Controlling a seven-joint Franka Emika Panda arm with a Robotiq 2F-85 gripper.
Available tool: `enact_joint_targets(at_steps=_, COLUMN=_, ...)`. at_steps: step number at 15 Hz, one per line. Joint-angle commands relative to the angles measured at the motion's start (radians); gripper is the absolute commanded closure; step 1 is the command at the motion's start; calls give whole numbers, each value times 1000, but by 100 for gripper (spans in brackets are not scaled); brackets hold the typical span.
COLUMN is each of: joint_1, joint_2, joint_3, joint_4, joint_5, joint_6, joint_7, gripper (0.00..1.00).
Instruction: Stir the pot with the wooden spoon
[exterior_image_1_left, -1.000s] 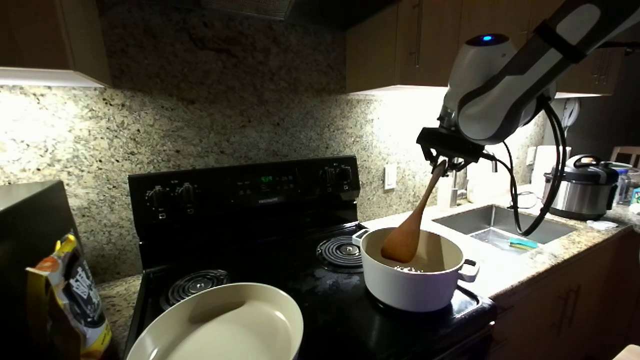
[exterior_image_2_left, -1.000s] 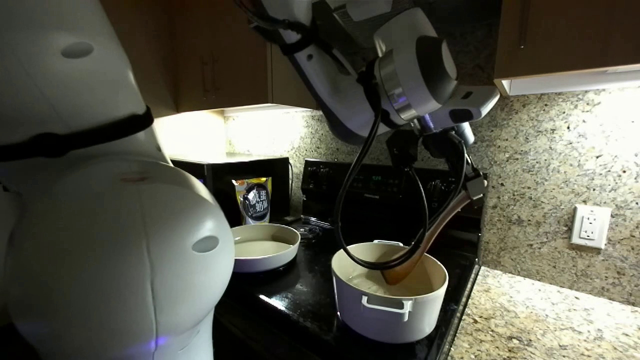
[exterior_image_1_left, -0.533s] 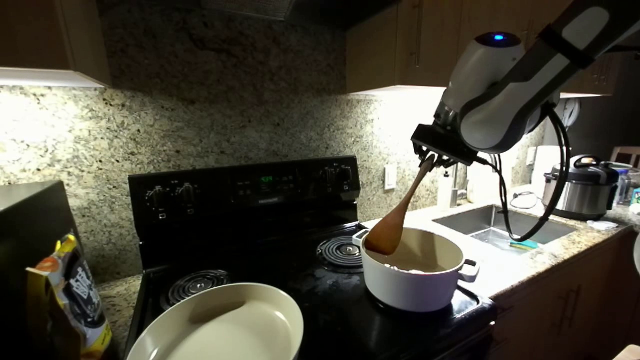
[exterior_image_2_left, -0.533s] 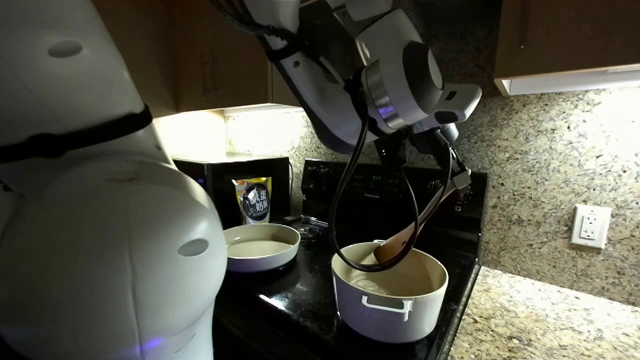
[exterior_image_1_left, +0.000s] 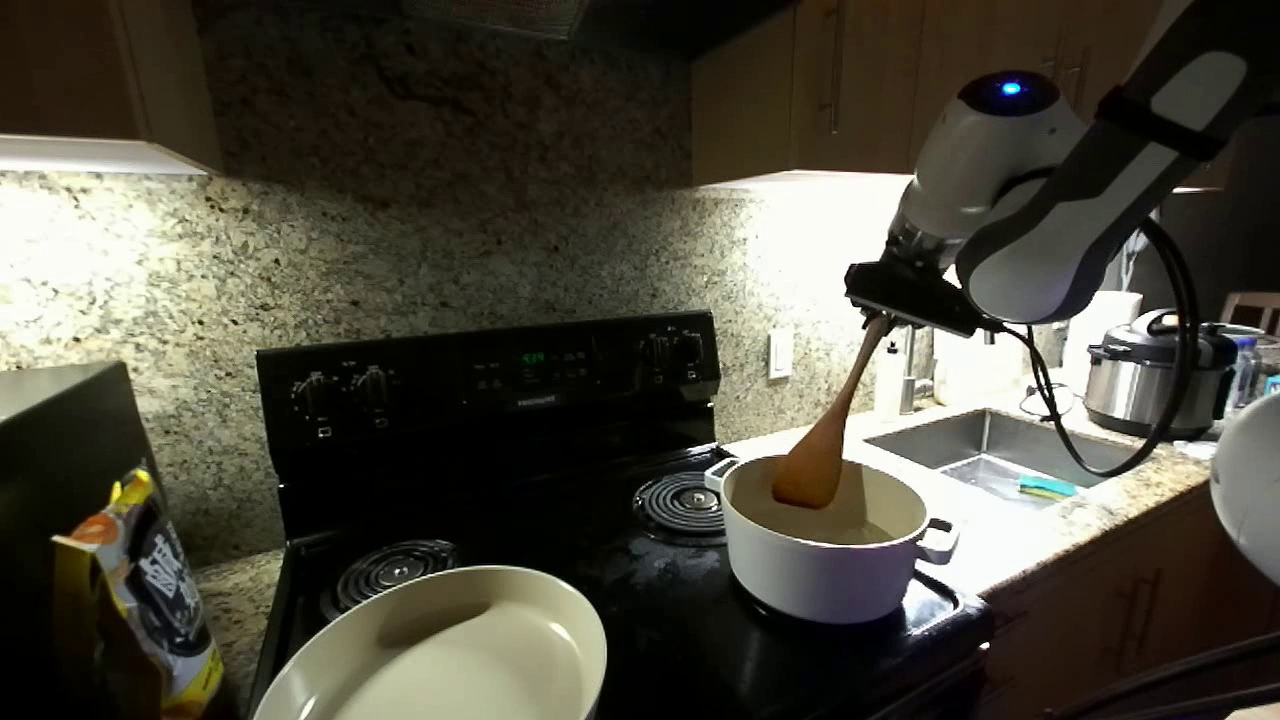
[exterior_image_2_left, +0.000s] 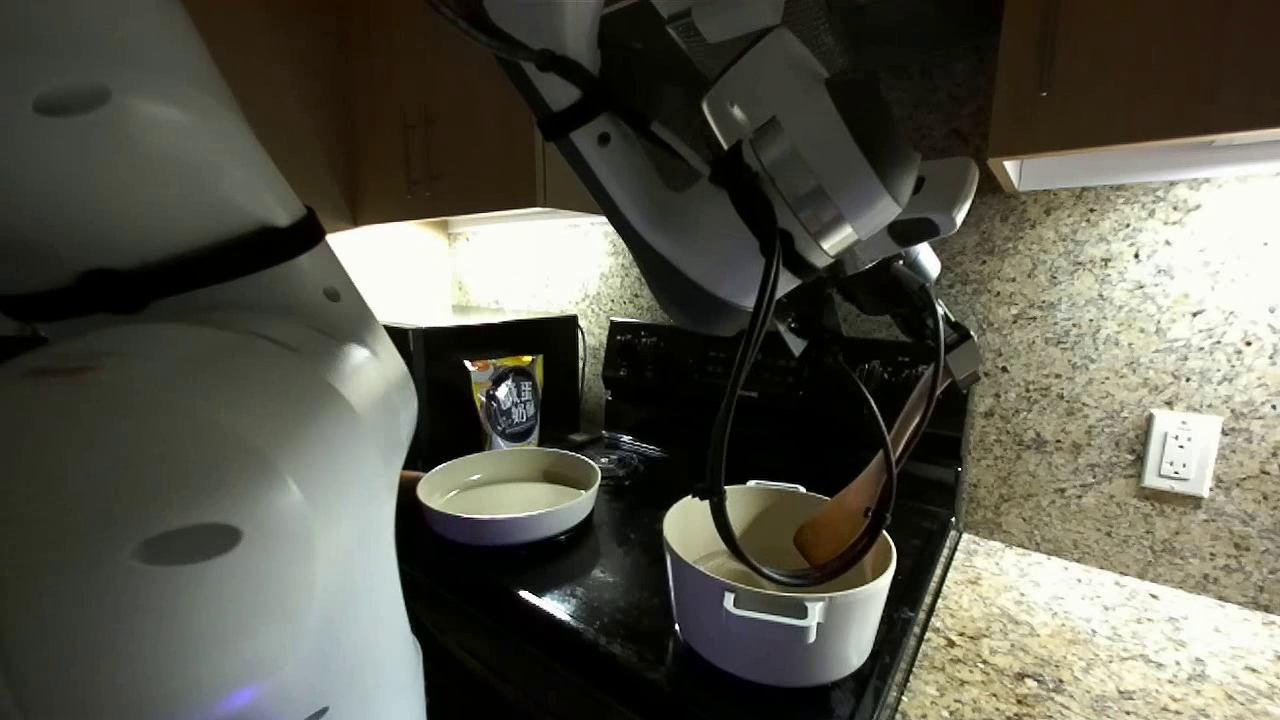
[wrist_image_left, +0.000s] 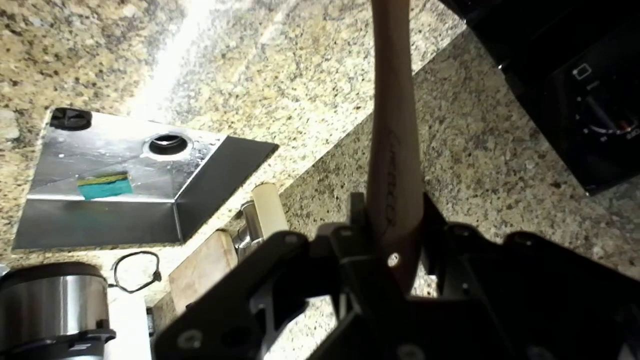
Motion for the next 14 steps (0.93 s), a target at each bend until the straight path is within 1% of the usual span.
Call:
enact_joint_targets(at_steps=1, joint_1=59, joint_2=25, joint_3=-23, joint_4=-31, joint_5=1, joint_6=10, joint_7=-51, gripper=93)
enact_joint_targets(at_steps=3, joint_1=47, joint_2=32, joint_3=-6, joint_4=-29, joint_5=-19, joint_6=6, joint_7=-30, gripper=93)
enact_joint_targets(at_steps=5, joint_1=8, joint_2=35, joint_3=26, joint_4=-10, joint_5=-42, joint_6=-8, joint_7=-4, gripper=93)
enact_joint_targets(at_steps=9, joint_1=-52, joint_2=41, joint_3=57, joint_4=21, joint_5=-44, joint_6=-15, joint_7=20, gripper=93)
enact_joint_targets(at_steps=13, joint_1=-102, joint_2=36, joint_3=99, joint_4=27, joint_5=-49, joint_6=-51, joint_7=13, gripper=93)
enact_joint_targets(at_steps=14, joint_1=-103, joint_2=39, joint_3=104, joint_4=28, joint_5=-44, joint_6=-67, joint_7=3, gripper=93)
